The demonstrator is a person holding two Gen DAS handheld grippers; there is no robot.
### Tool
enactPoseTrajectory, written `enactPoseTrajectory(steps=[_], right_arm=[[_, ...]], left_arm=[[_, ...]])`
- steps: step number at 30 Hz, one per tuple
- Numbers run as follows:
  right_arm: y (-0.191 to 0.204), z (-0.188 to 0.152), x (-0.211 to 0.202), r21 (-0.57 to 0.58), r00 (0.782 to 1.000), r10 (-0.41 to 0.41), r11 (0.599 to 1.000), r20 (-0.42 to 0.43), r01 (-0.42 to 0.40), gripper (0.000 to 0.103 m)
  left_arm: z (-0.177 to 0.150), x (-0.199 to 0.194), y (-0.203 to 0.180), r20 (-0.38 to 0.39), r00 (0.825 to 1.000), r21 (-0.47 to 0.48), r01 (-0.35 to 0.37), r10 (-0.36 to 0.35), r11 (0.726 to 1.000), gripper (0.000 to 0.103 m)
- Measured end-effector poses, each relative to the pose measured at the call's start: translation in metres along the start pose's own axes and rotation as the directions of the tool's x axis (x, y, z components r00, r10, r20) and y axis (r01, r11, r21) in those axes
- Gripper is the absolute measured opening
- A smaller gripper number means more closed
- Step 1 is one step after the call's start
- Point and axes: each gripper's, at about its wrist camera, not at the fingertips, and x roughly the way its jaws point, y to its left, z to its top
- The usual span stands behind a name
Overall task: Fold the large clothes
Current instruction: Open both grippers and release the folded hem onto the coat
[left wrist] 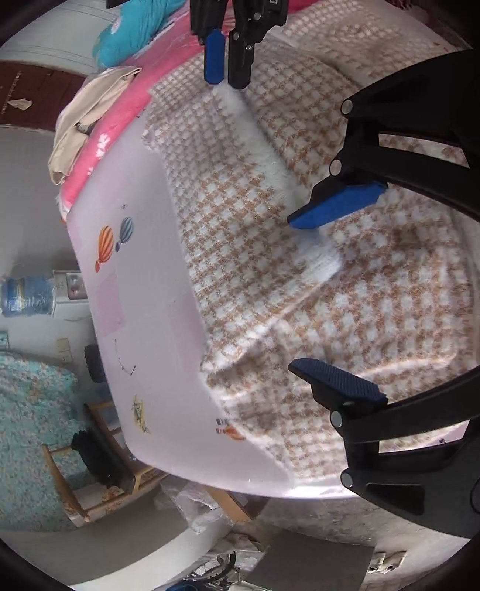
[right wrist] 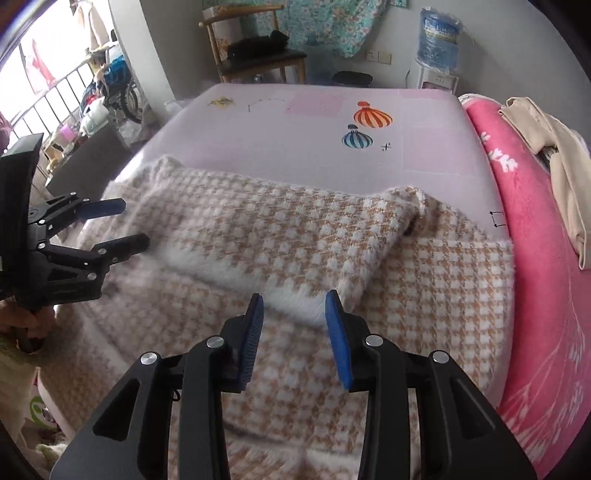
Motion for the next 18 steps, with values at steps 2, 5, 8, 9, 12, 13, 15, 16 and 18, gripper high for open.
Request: enactPoseTrajectory(steps=[2,5,8,9,12,13,15,16,18], right_arm=[[0.004,-0.015,-0.023,0.029,0.999,0.026,0.999,0.032,-0.027,0.036],[0.014,-0.045,-0.047,0.076,0.995,0.08,0.994,0.052,-0.084,0.045],[0.031,-0.078,-0.062,0.08,0.993,0.102,0.991,0.061,-0.107,0.056],[0.037,-0.09,-0.065,0.074,0.993,0.097,0.992,0.061,-0.102,0.061],[0.052,-0.119,-0.069,0.064,0.995,0.074,0.995,0.066,-0.078,0.07],[0.057,-0.128,-0.069,0.061,0.996,0.066,0.996,0.061,-0.07,0.071],[0.064,-0.143,-0.068,0.061,0.998,0.048,0.997,0.051,-0.051,0.075],[0.066,-0.149,-0.067,0.064,0.998,0.041,0.997,0.043,-0.044,0.076],[0.07,-0.159,-0.063,0.06,0.999,0.017,0.998,0.029,-0.019,0.077]], left_arm=[[-0.01,-0.023,0.0,0.02,1.0,-0.017,-0.01,0.01,1.0,0.07],[-0.032,-0.053,-0.008,0.025,1.0,-0.044,-0.005,0.006,0.999,0.076],[-0.059,-0.074,-0.023,0.02,1.0,-0.057,-0.001,0.002,0.998,0.083],[-0.068,-0.079,-0.029,0.013,1.0,-0.064,-0.006,0.007,0.998,0.084],[-0.095,-0.082,-0.048,-0.019,1.0,-0.087,-0.02,0.018,0.996,0.086],[-0.105,-0.081,-0.052,-0.03,0.999,-0.097,-0.027,0.024,0.995,0.087],[-0.122,-0.075,-0.063,-0.058,0.998,-0.11,-0.043,0.037,0.993,0.087],[-0.13,-0.07,-0.068,-0.079,0.995,-0.106,-0.064,0.055,0.992,0.087],[-0.144,-0.062,-0.075,-0.11,0.989,-0.089,-0.107,0.097,0.99,0.088]])
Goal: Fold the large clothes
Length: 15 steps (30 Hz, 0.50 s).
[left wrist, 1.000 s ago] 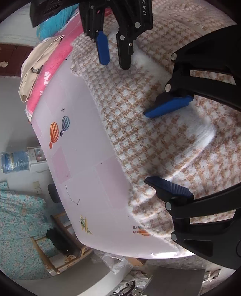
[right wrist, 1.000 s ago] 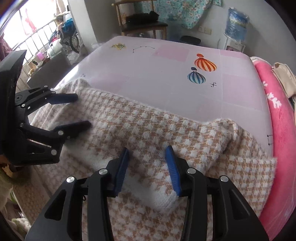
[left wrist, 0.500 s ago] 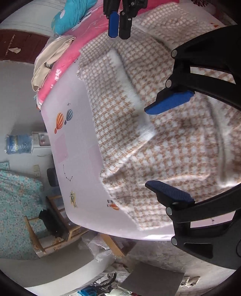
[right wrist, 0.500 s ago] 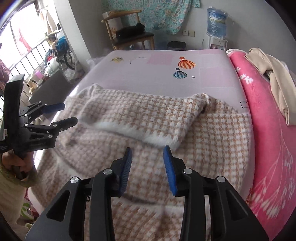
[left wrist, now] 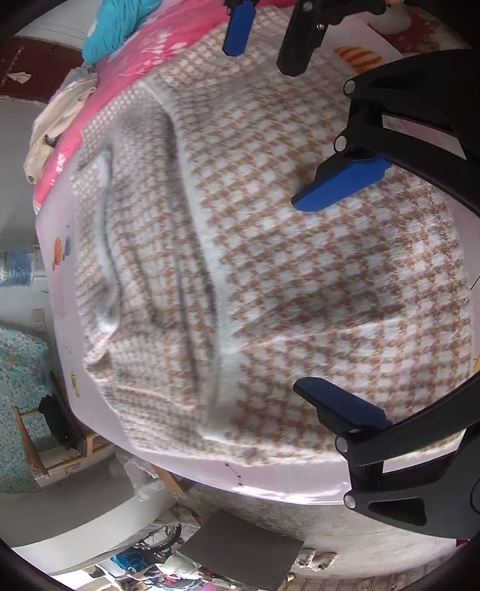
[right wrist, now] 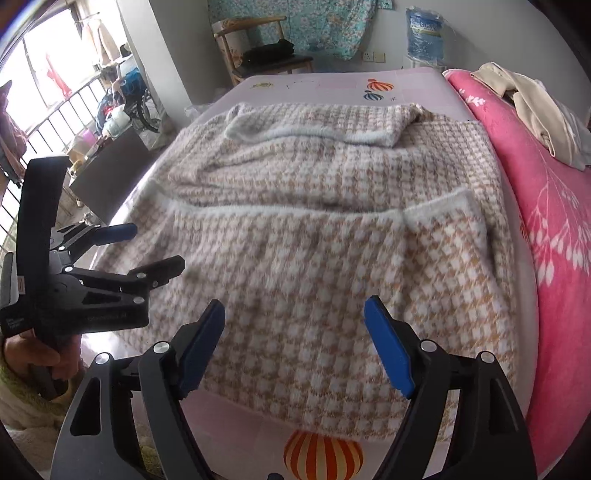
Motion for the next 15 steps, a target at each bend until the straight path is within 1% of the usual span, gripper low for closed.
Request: enactPoseTrajectory(steps=[1,2,3,4,5,6,8,15], right_arm=[[0.001,-0.003,0.002,-0.007,1.0,-0.018,1.0,-0.005,0.018,0.077],[0.001,-0.006,0.005,-0.011,0.999,-0.033,0.999,-0.008,0.032,0.08],[0.0,-0.007,0.01,-0.014,0.999,-0.036,0.999,-0.01,0.036,0.083],[-0.002,-0.009,0.015,-0.014,0.999,-0.04,0.999,-0.016,0.04,0.083],[-0.002,-0.011,0.021,-0.011,0.999,-0.046,0.999,-0.027,0.045,0.084],[-0.003,-0.012,0.025,-0.008,0.999,-0.039,0.999,-0.028,0.038,0.087],[-0.004,-0.014,0.029,-0.002,0.999,-0.038,0.999,-0.002,0.038,0.09],[-0.006,-0.013,0.032,0.01,1.0,-0.016,1.0,0.006,0.016,0.093]], left_arm=[[-0.005,0.002,-0.001,0.005,1.0,0.001,-0.016,0.016,1.0,0.09],[-0.008,0.001,-0.002,0.02,0.999,-0.006,-0.035,0.035,0.999,0.091],[-0.01,0.001,-0.001,0.03,0.998,-0.015,-0.046,0.047,0.999,0.093],[-0.012,0.002,0.0,0.033,0.998,-0.026,-0.048,0.049,0.999,0.095],[-0.013,0.004,0.002,0.033,0.998,-0.041,-0.047,0.049,0.998,0.095],[-0.014,0.006,0.004,0.028,0.998,-0.059,-0.046,0.048,0.997,0.096],[-0.015,0.007,0.007,0.03,0.999,-0.085,-0.041,0.044,0.996,0.096],[-0.017,0.004,0.005,0.03,0.997,-0.102,-0.073,0.076,0.992,0.096]])
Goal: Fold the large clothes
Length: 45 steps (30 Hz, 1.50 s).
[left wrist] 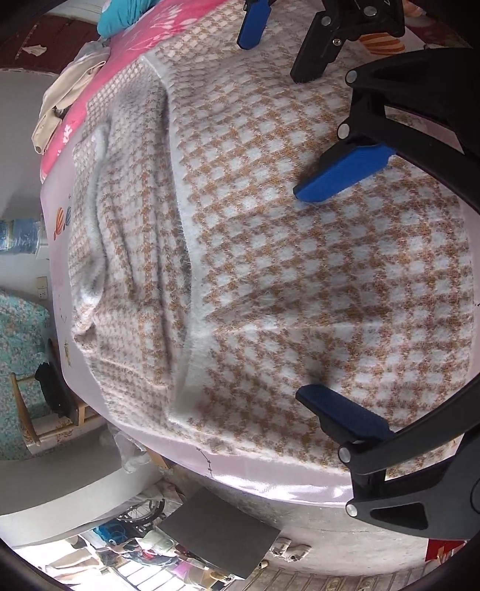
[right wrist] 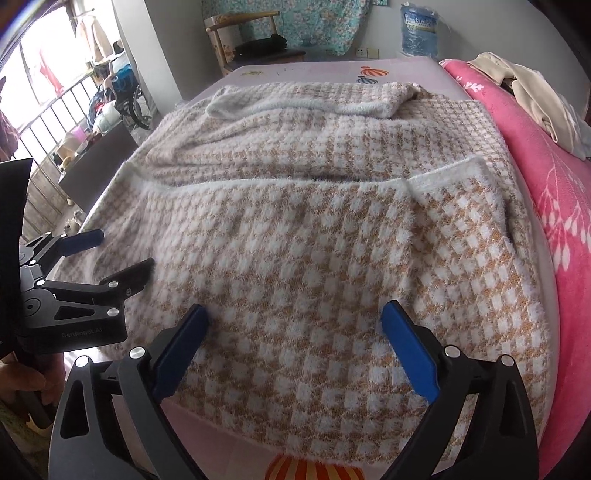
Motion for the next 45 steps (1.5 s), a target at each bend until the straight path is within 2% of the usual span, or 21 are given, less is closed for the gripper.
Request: enactPoseTrajectory(steps=[12,19,29,38,42,45], right_arm=[[-0.004,0.004,0.003,0.001,0.999,0.028,1.0,-0.034,-0.028,0.097],[-0.005,0.008,0.005,-0.003,0.998,0.036,0.999,-0.06,-0.036,0.097],[-0.009,0.007,0.007,0.011,0.997,0.051,0.999,-0.06,-0.05,0.097],[-0.008,0.002,0.005,0.018,0.999,0.038,0.999,-0.032,-0.037,0.097],[-0.007,-0.002,0.003,-0.006,0.999,0.041,0.999,-0.014,-0.041,0.097],[-0.008,-0.003,0.003,-0.006,0.999,0.039,0.999,-0.012,-0.039,0.097]], left_arm=[[0.003,0.0,-0.004,-0.039,0.998,-0.062,-0.043,0.041,0.997,0.096],[0.005,-0.001,-0.011,-0.062,0.995,-0.066,-0.087,0.083,0.994,0.096],[0.007,0.0,-0.009,-0.05,0.997,-0.107,-0.07,0.065,0.992,0.096],[0.005,-0.001,0.0,0.011,1.0,-0.094,0.018,-0.017,0.995,0.096],[-0.001,-0.021,0.011,0.119,0.99,-0.082,0.09,-0.08,0.993,0.096],[-0.002,-0.035,0.023,0.185,0.979,-0.051,0.092,-0.081,0.994,0.096]])
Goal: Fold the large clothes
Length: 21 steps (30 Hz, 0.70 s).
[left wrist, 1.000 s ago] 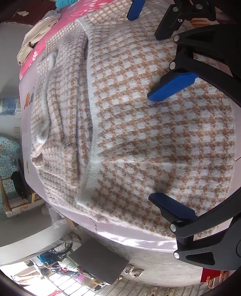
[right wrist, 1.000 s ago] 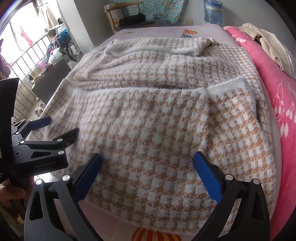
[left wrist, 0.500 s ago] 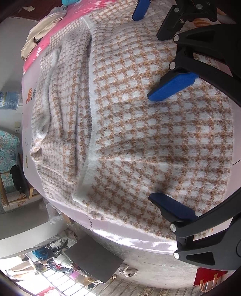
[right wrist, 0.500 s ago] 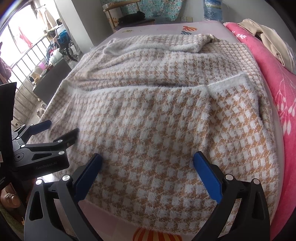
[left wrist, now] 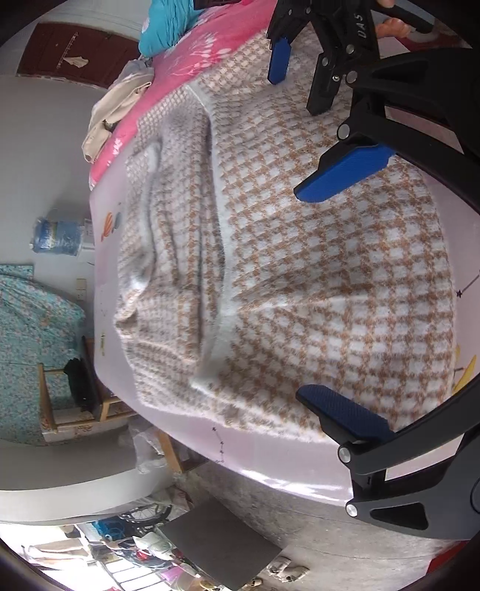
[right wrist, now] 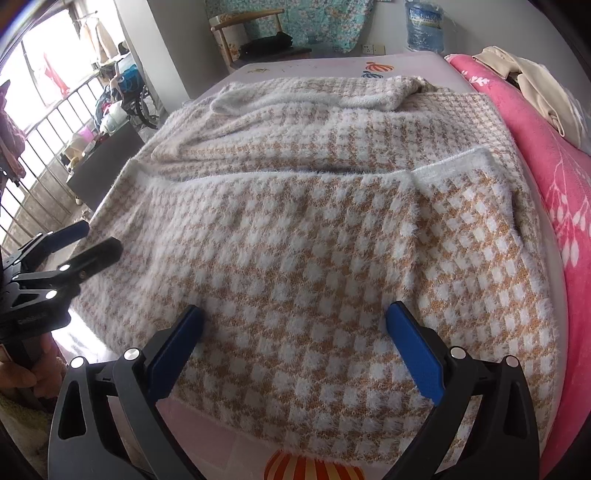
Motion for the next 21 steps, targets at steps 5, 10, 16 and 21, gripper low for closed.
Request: enactPoseTrajectory(steps=[5,10,16,21], right_arm=[[0.0,-0.004,-0.002,-0.002,1.0,-0.006,1.0,0.009,0.006,0.097],[0.001,0.003,0.0,-0.013,1.0,0.002,1.0,-0.017,-0.003,0.097],[0.002,0.008,0.002,-0.027,0.998,0.008,1.0,-0.056,-0.009,0.097],[0.002,0.01,0.004,-0.033,0.998,0.008,0.999,-0.066,-0.01,0.097]], left_arm=[[0.008,-0.006,0.019,0.049,0.998,0.009,0.04,-0.041,0.999,0.094],[0.009,0.002,0.047,0.035,0.996,-0.029,0.082,-0.081,0.996,0.065],[0.012,0.024,0.078,-0.014,0.992,-0.101,0.12,-0.122,0.988,0.045],[0.019,0.035,0.086,-0.035,0.994,-0.096,0.096,-0.099,0.991,0.045]])
